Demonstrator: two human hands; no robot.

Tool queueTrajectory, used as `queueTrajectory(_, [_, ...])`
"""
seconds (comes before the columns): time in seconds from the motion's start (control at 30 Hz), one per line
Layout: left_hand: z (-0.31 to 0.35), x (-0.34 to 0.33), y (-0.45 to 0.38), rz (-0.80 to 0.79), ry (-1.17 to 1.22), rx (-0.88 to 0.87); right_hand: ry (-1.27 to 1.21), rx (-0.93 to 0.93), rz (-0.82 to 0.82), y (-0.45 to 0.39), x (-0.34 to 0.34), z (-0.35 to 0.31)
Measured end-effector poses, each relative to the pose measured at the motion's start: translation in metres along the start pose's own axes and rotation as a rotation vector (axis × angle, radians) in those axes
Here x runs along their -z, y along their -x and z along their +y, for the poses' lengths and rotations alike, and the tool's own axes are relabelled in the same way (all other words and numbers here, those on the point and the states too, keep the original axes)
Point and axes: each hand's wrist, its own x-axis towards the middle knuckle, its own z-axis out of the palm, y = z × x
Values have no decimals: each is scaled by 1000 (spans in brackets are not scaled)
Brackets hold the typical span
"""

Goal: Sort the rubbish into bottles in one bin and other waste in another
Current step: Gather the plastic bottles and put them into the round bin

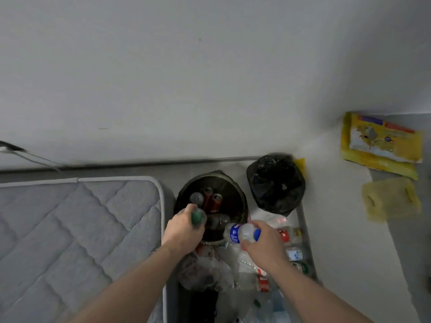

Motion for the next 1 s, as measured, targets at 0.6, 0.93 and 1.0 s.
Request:
queueTrajectory(0.6, [-17, 24, -68, 171, -371, -432, 104, 3, 18, -75, -47, -30])
queueTrajectory(0.93, [-66, 30, -91, 271, -577, -415, 125, 52, -48, -105, -87, -41])
queueTrajectory(1.0, [-61, 25, -93, 282, -573, -372, 107, 54, -80, -107, -98, -40])
